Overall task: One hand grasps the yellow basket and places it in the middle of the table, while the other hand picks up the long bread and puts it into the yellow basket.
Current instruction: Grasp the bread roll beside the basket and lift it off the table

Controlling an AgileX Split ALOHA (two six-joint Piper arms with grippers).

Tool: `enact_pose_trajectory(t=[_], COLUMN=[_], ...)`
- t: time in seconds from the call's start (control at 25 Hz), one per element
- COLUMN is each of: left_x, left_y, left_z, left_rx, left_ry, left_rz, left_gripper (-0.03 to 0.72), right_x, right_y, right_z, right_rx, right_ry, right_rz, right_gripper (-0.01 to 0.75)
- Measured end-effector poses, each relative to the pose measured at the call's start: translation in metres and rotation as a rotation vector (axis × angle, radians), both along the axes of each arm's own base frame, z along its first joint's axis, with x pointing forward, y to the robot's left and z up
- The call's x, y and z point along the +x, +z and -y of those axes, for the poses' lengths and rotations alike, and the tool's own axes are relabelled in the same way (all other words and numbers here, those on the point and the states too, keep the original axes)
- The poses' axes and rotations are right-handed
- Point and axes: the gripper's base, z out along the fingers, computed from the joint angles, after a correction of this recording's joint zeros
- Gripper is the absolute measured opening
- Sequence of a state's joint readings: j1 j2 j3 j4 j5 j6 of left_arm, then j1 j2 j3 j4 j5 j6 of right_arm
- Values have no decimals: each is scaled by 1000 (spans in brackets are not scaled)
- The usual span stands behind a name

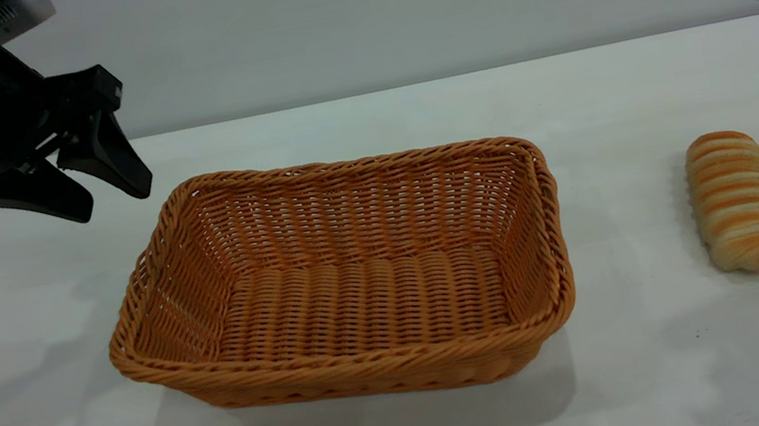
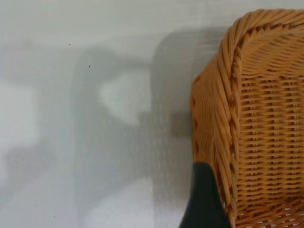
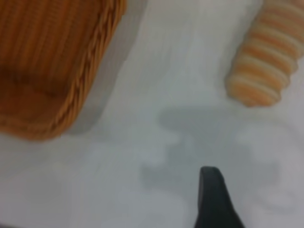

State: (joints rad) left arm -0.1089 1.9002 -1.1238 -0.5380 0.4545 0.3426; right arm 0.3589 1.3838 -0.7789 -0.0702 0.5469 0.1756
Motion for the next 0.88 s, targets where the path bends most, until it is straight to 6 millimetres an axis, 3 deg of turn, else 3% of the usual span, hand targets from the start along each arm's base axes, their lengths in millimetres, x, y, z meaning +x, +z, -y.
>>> enact_pose_trajectory(t=[0.36, 0.88], left_x=[0, 1], left_y=[1, 1], left_z=[1, 1], left_rx=[-20, -21], left_ry=[17, 18], left_rz=[-1, 0], left_gripper=[572, 572], right_x=[65, 110], right_y=[-35, -79], right_z=[-4, 2], right_rx=[-25, 45], right_ry=[-151, -295], right_rz=[-151, -307], right_gripper=[500, 500])
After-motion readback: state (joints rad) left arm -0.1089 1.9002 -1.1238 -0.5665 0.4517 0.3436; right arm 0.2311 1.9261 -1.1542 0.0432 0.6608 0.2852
